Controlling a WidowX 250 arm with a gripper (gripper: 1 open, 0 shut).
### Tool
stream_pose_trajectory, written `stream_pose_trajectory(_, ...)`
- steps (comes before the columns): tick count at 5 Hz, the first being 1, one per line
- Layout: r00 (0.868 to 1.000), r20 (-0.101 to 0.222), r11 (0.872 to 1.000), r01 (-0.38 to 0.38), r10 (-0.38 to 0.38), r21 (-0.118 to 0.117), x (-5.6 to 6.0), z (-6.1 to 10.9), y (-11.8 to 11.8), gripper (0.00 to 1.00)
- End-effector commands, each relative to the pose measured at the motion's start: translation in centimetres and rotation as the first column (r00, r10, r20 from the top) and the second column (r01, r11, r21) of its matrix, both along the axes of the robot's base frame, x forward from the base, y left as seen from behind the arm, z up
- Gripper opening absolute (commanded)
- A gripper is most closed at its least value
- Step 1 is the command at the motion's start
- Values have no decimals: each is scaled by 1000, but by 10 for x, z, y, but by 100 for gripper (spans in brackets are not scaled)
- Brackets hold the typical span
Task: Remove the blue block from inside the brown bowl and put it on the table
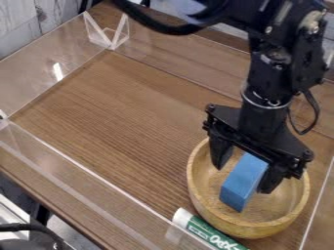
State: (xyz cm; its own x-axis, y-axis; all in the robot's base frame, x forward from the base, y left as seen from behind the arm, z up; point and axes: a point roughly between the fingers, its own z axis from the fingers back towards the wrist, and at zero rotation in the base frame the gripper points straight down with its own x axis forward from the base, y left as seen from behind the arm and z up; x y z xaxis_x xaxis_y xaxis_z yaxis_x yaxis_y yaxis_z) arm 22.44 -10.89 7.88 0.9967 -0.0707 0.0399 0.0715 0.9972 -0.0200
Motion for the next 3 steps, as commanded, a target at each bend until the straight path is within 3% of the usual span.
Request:
stream_pose_trajectory(1, 999, 33, 1000, -4, 4, -15, 4, 2, 0, 100)
stream_pose_trajectory(3, 999, 34, 1000, -12, 13, -18, 5, -11, 2, 100)
